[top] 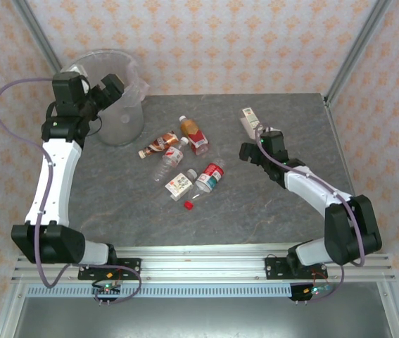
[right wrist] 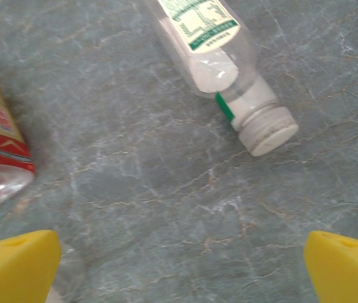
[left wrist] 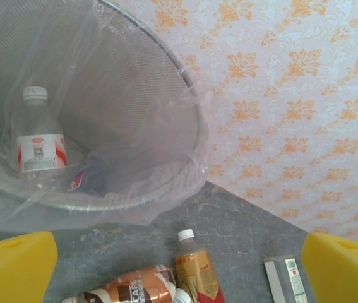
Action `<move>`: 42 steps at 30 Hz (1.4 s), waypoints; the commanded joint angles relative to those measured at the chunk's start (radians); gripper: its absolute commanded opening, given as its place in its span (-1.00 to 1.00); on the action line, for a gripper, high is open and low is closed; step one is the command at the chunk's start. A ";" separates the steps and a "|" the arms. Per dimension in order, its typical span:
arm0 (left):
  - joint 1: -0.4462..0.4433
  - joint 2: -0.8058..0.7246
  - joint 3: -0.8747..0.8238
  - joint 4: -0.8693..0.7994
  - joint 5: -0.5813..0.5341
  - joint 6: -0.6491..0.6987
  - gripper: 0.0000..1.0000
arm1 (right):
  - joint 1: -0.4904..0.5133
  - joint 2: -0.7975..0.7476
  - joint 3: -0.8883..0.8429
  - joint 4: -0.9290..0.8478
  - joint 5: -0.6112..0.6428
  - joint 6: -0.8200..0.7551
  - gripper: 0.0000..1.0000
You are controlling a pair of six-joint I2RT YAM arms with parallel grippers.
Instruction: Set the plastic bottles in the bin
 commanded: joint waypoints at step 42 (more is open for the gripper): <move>0.002 -0.417 -0.490 -0.108 -0.364 0.075 1.00 | -0.190 0.702 0.768 -0.586 -0.123 -0.628 0.29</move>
